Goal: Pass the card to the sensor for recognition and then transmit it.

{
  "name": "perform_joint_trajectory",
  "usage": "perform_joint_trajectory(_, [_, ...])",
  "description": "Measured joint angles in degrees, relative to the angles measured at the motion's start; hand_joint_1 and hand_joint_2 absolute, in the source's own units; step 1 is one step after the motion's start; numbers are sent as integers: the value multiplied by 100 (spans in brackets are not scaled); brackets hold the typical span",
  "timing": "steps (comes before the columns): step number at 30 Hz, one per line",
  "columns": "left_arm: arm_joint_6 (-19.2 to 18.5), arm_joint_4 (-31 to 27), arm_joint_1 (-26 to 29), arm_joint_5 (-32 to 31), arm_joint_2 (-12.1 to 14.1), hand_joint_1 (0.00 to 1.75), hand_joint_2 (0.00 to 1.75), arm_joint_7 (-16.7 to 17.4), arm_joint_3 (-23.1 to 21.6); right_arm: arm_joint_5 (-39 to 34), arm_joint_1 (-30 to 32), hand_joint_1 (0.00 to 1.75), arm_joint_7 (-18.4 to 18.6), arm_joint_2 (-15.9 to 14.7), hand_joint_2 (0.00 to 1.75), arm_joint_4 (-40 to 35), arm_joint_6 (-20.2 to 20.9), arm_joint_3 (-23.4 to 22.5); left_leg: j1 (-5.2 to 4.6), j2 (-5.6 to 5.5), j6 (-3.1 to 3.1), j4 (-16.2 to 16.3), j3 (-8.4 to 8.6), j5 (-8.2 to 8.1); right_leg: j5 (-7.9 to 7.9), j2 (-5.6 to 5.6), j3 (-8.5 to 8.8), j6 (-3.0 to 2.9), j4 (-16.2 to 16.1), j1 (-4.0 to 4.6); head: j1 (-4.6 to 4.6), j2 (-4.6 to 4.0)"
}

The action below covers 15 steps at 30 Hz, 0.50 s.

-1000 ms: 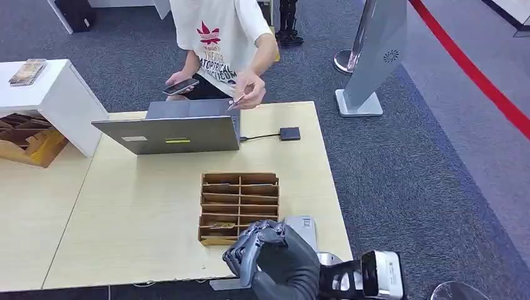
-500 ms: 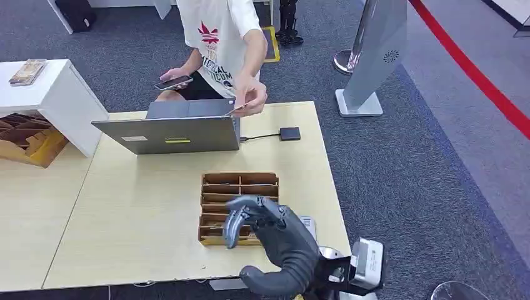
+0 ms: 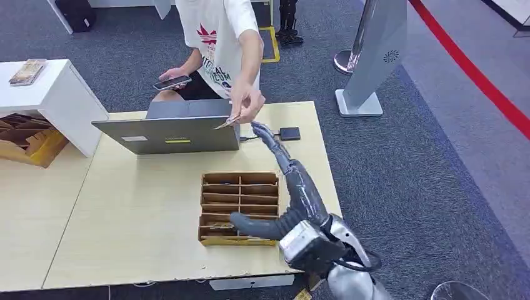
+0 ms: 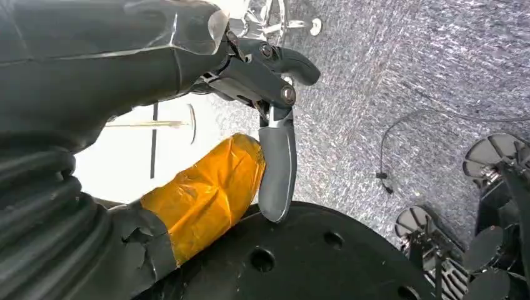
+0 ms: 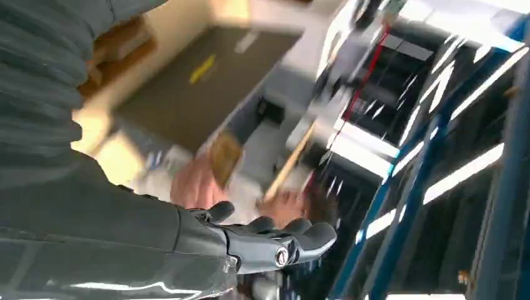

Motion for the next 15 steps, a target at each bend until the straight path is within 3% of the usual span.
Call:
perform_joint_trajectory(7, [-31, 2, -4, 0, 15, 0, 175, 94, 0, 1170, -486, 0, 383, 66, 175, 219, -427, 123, 0, -1, 0, 0, -1, 0, 0, -1, -1, 0, 0, 0, 2, 0])
perform_joint_trajectory(15, [-149, 2, -13, 0, 74, 0, 175, 267, 0, 3475, -905, 0, 931, 149, 175, 743, -1257, 230, 0, -1, 0, 0, -1, 0, 0, 0, -1, 0, 0, 0, 2, 0])
